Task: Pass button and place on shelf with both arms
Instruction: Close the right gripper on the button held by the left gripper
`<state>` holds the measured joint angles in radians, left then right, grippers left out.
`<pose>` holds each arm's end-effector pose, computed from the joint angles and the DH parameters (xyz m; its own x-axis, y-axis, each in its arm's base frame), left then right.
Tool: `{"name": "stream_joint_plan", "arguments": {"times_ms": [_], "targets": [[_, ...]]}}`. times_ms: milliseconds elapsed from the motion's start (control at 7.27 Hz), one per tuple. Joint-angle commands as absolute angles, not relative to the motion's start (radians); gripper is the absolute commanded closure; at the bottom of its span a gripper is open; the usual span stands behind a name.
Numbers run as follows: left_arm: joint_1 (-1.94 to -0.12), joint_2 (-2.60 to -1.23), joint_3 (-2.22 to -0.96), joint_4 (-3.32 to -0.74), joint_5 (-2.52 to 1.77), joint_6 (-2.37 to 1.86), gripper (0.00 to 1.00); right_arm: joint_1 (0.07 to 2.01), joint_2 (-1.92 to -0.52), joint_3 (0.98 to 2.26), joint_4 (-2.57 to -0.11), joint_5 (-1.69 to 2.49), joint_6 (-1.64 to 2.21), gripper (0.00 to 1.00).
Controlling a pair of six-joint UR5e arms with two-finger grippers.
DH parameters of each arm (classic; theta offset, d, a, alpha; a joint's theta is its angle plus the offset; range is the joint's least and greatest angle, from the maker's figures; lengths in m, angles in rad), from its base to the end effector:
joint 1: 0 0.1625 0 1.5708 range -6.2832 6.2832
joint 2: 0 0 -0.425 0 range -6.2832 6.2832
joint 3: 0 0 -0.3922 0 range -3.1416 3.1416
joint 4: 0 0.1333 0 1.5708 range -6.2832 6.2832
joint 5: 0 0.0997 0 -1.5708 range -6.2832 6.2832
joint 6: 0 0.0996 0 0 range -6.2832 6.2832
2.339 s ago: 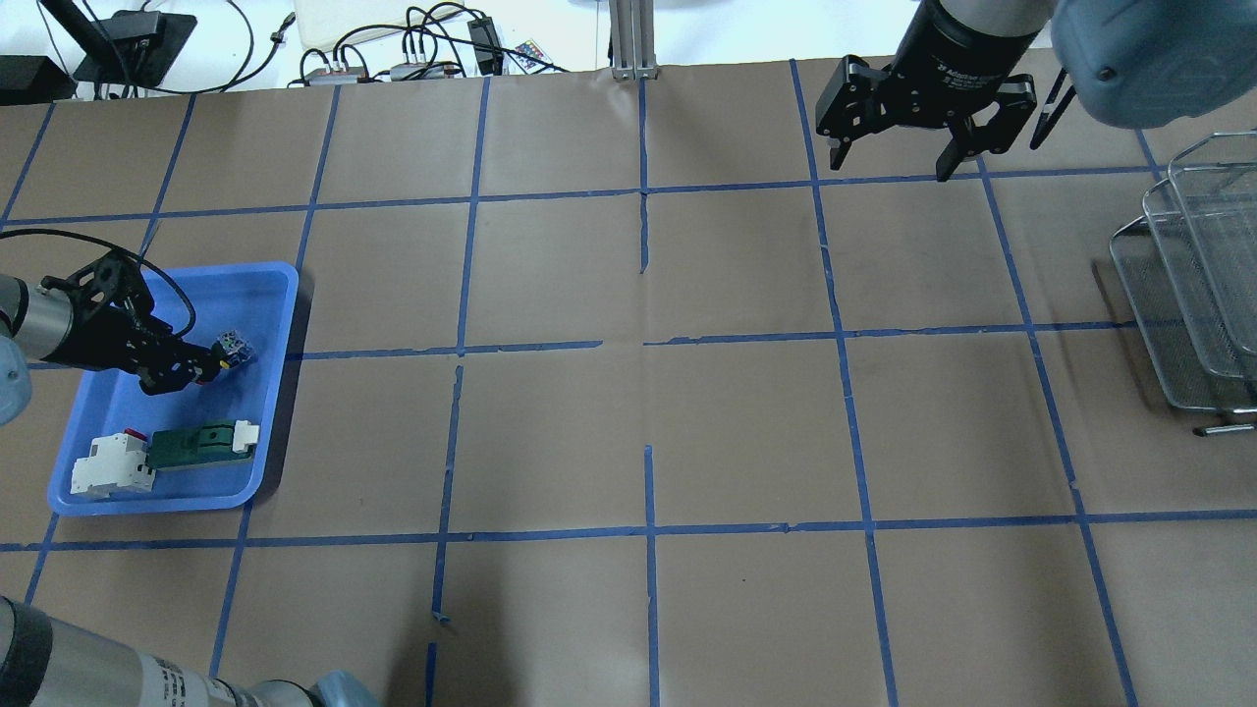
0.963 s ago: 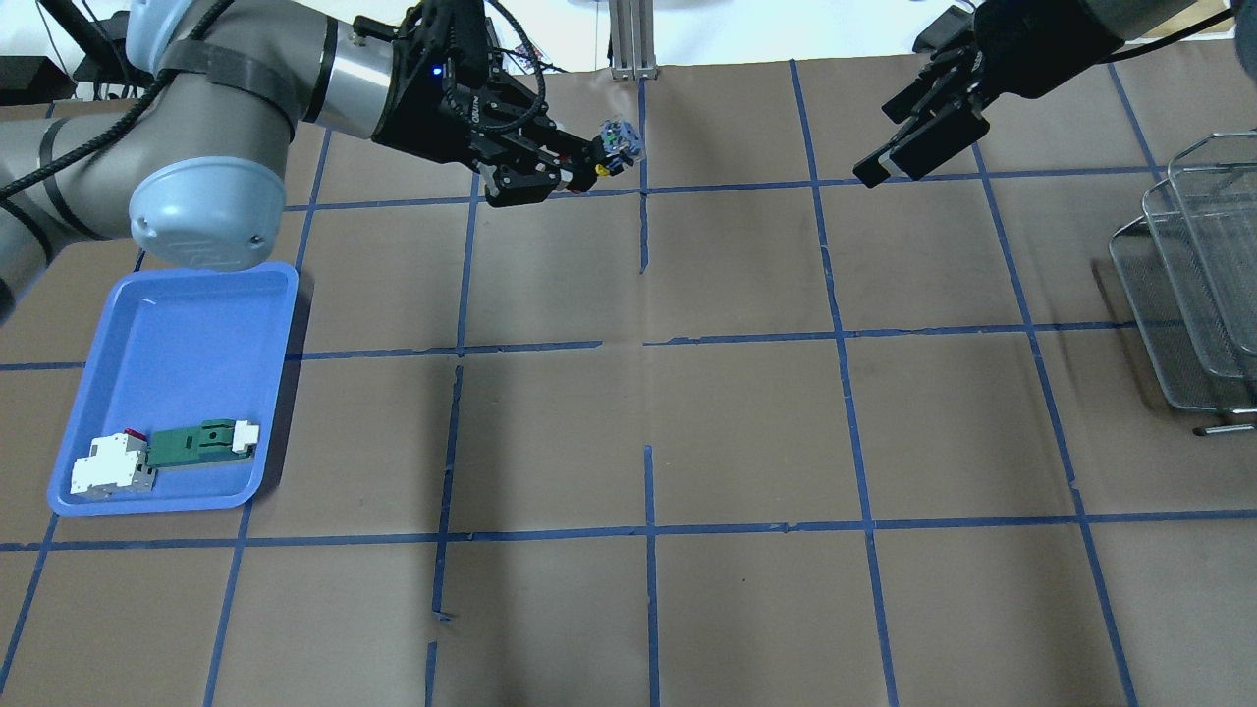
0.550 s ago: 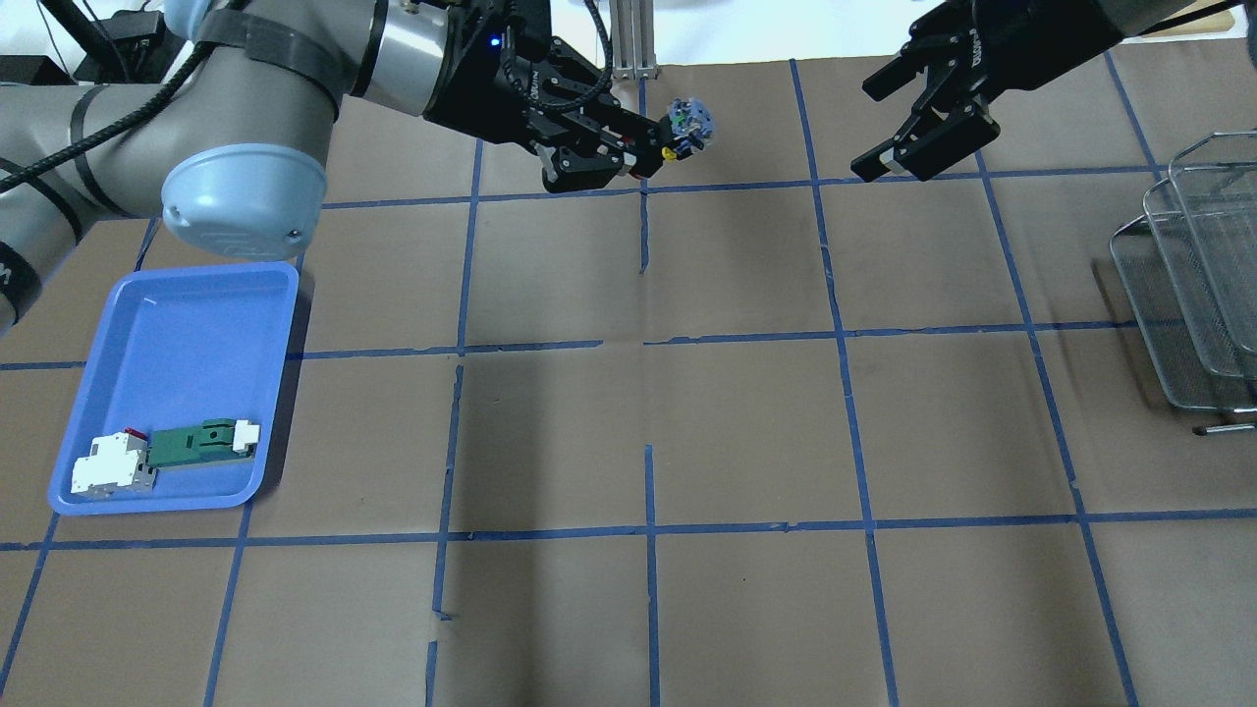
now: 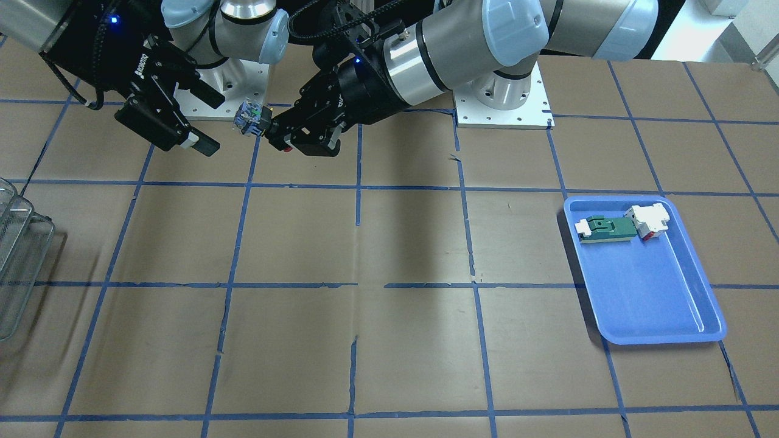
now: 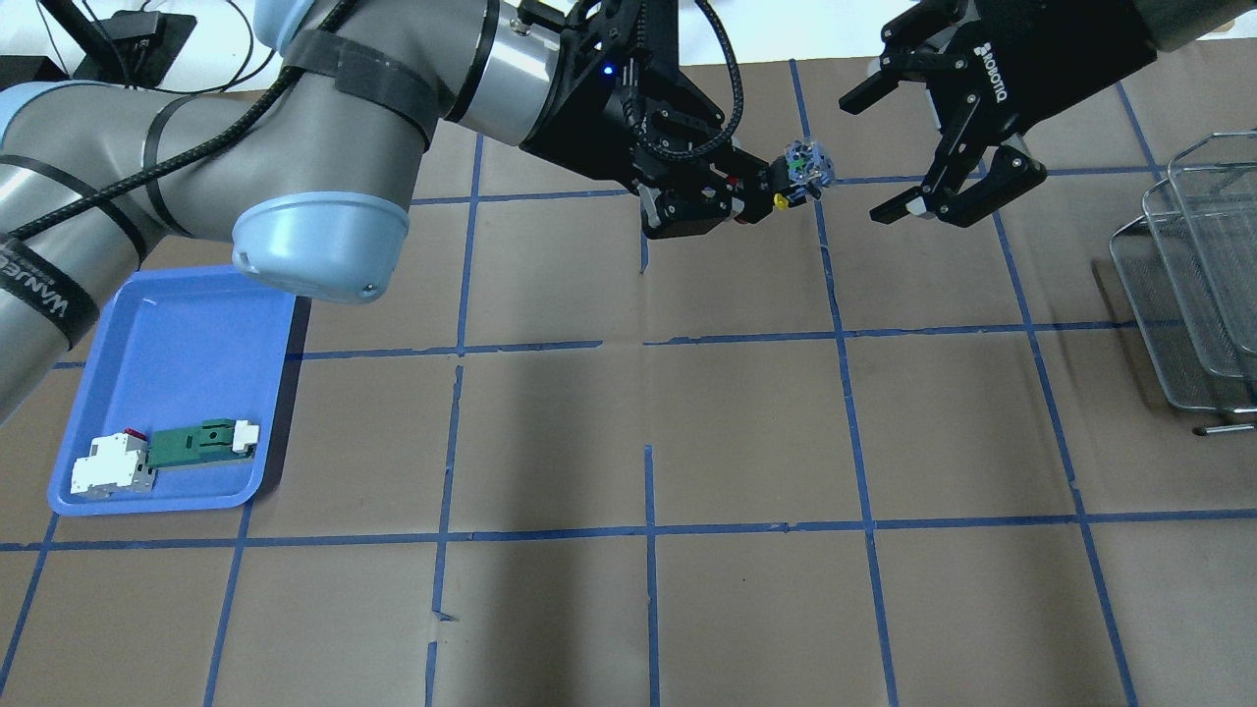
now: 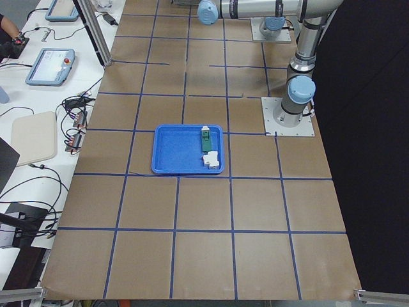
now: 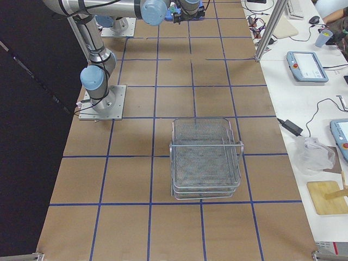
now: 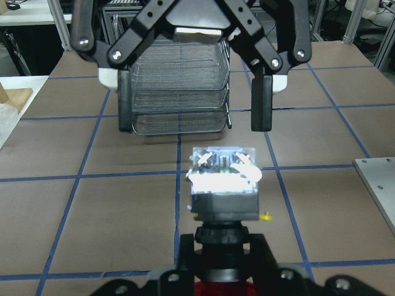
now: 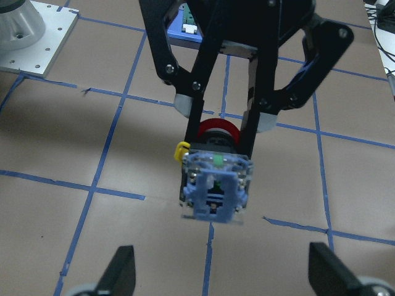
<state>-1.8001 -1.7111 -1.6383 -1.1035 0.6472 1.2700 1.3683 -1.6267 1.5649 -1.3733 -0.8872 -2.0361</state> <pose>-0.3333 -0.4921 0.4699 0.0496 0.9986 -0.0166 0.5815 -0.0424 -0.8125 0.1005 -0.4862 0.5211 0.1550 -0.9749 0.1599 -0.7528 -0.2213 -0.6199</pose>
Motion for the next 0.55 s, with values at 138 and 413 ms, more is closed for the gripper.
{"name": "stream_joint_plan", "arguments": {"times_ms": [138, 413], "targets": [[-1.809, -1.687, -1.641, -1.094, 0.646, 1.264, 1.0, 1.368, -1.663, 1.566, -1.295, -0.881, -2.068, 0.0], [-1.81, -1.698, -1.644, -1.068, 0.638, 1.262, 1.0, 1.376, -1.698, 1.572, -1.281, -0.876, -2.046, 0.0]]}}
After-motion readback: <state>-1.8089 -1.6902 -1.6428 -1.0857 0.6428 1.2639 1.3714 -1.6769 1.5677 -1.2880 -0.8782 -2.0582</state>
